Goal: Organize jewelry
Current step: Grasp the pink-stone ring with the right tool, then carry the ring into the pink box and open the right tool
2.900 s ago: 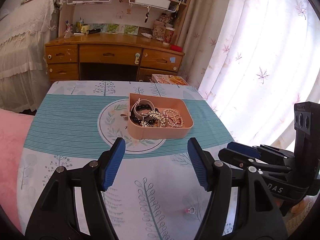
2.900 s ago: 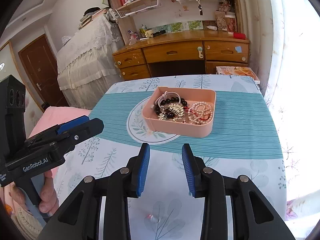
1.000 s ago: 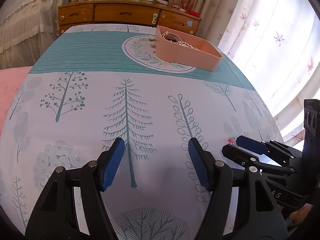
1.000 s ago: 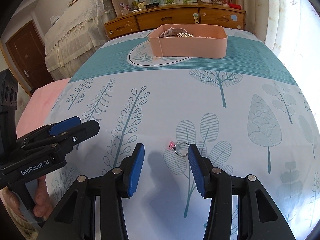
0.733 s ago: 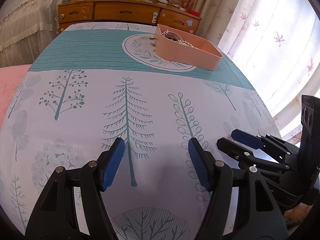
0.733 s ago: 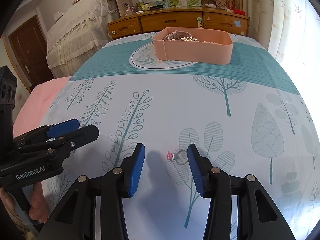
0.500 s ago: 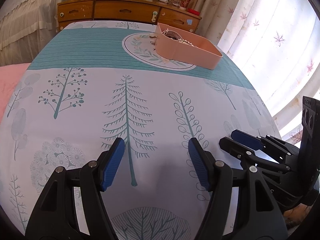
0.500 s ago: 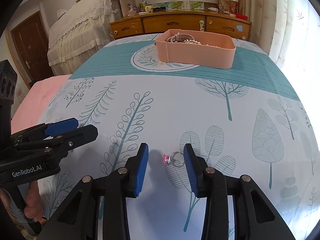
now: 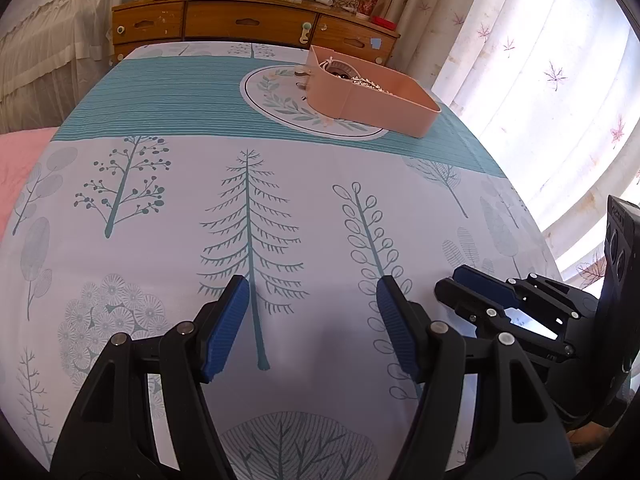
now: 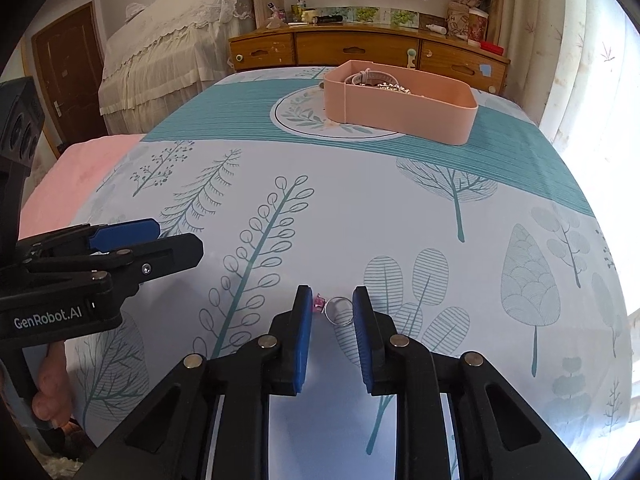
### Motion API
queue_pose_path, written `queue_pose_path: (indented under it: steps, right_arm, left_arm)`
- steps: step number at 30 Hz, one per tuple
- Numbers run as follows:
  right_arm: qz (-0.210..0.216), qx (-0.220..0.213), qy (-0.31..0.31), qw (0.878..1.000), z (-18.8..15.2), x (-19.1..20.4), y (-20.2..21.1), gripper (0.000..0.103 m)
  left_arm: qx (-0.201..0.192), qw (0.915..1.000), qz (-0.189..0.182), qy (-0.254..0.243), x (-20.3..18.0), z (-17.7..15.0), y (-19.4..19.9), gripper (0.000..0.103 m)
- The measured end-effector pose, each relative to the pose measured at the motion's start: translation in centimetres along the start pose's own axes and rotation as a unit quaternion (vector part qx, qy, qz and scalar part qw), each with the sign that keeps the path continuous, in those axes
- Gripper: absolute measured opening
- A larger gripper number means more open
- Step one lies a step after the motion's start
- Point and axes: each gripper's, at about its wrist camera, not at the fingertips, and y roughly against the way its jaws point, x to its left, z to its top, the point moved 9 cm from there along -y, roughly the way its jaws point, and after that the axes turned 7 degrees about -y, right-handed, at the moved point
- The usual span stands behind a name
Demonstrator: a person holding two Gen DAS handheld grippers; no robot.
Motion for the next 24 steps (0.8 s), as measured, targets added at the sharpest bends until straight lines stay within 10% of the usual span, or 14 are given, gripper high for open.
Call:
queue_pose_path:
  steps: [13, 18, 24]
  right_arm:
    - [0.012, -0.032, 0.009, 0.999, 4.0, -0.3, 2.3, 0.020]
    - [0.020, -0.071, -0.003, 0.997, 10.8, -1.8, 4.2, 0.020]
    - [0.044, -0.088, -0.047, 0.994, 20.9, -5.0, 3.7, 0.020]
  left_arm:
    - [-0.027, 0.9987, 0.005, -0.042, -1.5, 7.3, 1.6, 0.064]
    - [-0.056, 0.9963, 0.026, -0.059, -1.7, 15.0, 2.1, 0.064]
    - [-0.066, 0.9955, 0.045, -0.052, -1.5, 23.1, 0.4, 0.089]
